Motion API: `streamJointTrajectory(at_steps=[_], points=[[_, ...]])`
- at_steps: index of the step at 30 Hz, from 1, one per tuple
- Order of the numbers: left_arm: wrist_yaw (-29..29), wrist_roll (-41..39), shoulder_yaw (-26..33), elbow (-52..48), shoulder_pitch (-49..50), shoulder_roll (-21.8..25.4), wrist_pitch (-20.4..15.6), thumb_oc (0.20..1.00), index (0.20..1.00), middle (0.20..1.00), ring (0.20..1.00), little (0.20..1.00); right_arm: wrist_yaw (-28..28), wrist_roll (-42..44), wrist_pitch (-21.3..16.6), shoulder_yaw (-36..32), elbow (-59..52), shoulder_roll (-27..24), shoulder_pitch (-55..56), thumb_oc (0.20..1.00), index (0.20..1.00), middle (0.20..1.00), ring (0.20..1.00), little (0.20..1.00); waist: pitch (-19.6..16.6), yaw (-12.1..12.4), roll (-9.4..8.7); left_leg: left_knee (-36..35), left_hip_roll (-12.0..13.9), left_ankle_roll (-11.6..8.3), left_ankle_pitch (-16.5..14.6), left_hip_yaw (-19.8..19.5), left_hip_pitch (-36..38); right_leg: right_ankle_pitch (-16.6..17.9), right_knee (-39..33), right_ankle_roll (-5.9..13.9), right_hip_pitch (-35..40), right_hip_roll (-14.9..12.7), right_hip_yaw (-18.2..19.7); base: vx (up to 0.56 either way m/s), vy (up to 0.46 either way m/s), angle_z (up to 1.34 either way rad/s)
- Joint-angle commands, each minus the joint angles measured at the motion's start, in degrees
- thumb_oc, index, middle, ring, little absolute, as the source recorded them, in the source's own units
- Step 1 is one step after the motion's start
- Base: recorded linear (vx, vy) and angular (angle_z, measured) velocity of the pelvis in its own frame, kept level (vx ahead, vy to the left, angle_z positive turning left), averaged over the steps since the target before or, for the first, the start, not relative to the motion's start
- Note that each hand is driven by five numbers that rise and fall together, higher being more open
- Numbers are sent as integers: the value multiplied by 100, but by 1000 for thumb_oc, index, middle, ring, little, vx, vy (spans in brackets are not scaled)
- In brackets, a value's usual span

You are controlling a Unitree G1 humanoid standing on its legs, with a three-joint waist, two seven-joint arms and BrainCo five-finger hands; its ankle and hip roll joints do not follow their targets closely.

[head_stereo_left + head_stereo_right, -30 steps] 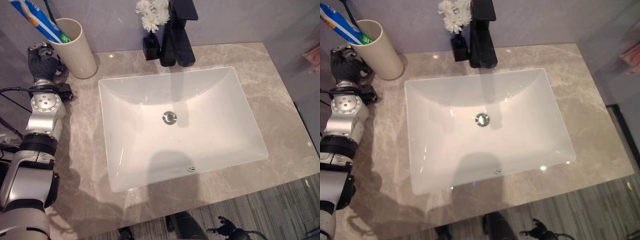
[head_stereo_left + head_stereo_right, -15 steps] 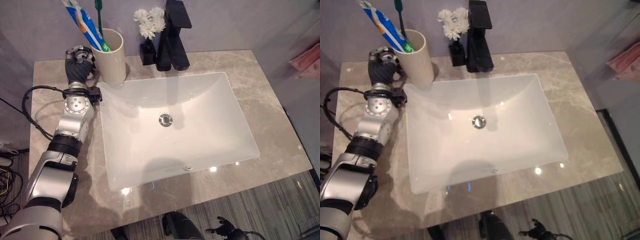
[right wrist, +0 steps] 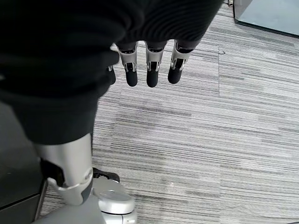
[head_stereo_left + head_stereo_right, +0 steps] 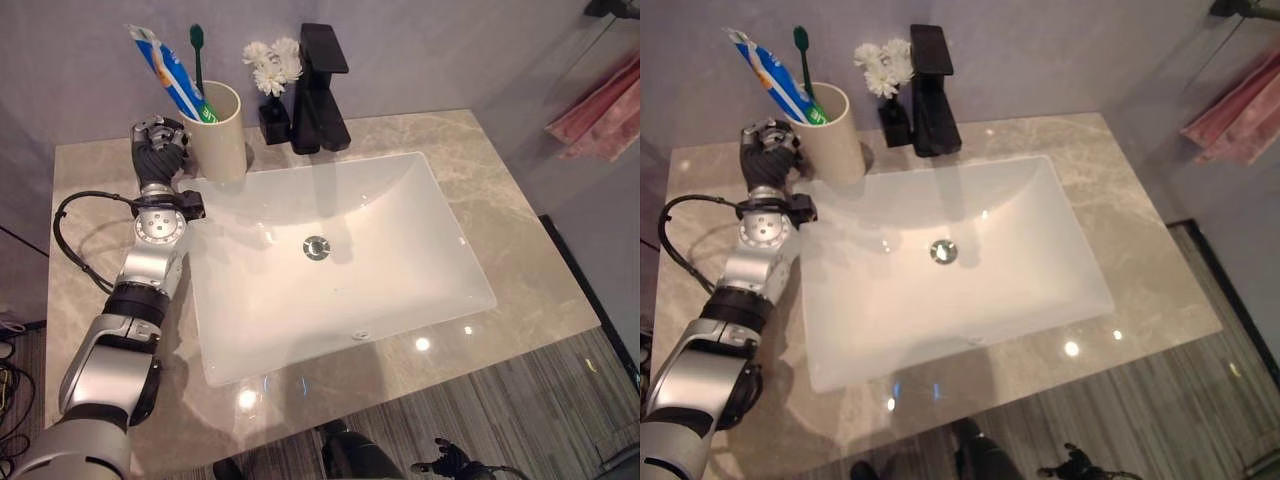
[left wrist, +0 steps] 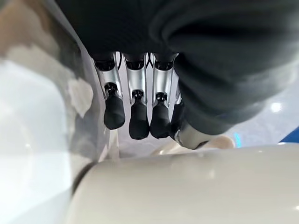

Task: Put brush and paste in cup on sink, flatten towel.

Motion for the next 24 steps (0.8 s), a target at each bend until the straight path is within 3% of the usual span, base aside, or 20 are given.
streamJointTrajectory(at_steps=[1, 10, 11, 14, 15, 18, 23, 24], points=[[278, 245, 314, 20, 495, 1, -53, 200, 200, 200, 200, 200, -80, -23, -20, -38, 131, -108, -81, 1000, 1000, 1000, 1000, 1000, 434, 2, -67, 39, 123, -30, 42, -571, 357, -186, 0, 583, 355, -314, -317, -1, 37, 3], [689, 736, 1107, -963, 1517, -64, -227, 200, 200, 200, 200, 200, 6, -199, 12, -212, 291, -56, -5, 1000, 1000, 1000, 1000, 1000, 333, 273, -103, 39, -52, 90, -105, -762, 702, -257, 0, 653, 880, -564, -540, 3, 73, 16], [661, 994, 1312, -1513, 1880, 45, -258, 200, 200, 200, 200, 200, 27, -258, 31, -283, 340, -62, 9, 1000, 1000, 1000, 1000, 1000, 323, 376, -92, 39, -103, 128, -144, -833, 780, -282, 0, 677, 1027, -630, -609, -8, 122, 24], [390, 1126, 1697, -2088, 2609, 219, -375, 200, 200, 200, 200, 200, 121, -281, 35, -360, 336, -73, 21, 1000, 1000, 1000, 1000, 1000, 293, 541, -80, 39, -198, 195, -189, -946, 912, -288, 0, 707, 1262, -737, -716, -33, 147, 23], [82, 1234, 2059, -2795, 3348, 298, -426, 200, 200, 200, 200, 200, 168, -309, 55, -528, 400, -73, 57, 1000, 1000, 1000, 1000, 1000, 301, 713, -65, 39, -264, 252, -227, -1071, 1002, -281, 0, 737, 1441, -825, -831, -53, 119, 50], [-80, 1276, 2242, -3106, 3774, 235, -404, 200, 200, 200, 200, 200, 197, -330, 73, -585, 460, -68, 87, 1000, 1000, 1000, 1000, 1000, 295, 757, -66, 39, -319, 293, -220, -1154, 1035, -271, 0, 744, 1527, -898, -900, -47, 112, 37], [-844, 1468, 2629, -3557, 5386, -177, -271, 200, 200, 200, 200, 200, 320, -447, 131, -911, 708, -17, 160, 1000, 1000, 1000, 1000, 1000, 349, 1150, -76, 58, -628, 537, -363, -1690, 1244, -263, 0, 843, 2094, -1198, -1380, -44, 153, 54], [-907, 1331, 2654, -3185, 5537, -333, -226, 200, 200, 200, 200, 200, 347, -489, 142, -909, 717, -13, 148, 1000, 1000, 1000, 1000, 1000, 369, 1227, -82, 93, -678, 578, -407, -1776, 1273, -240, 0, 863, 2211, -1258, -1452, -52, 200, 76]])
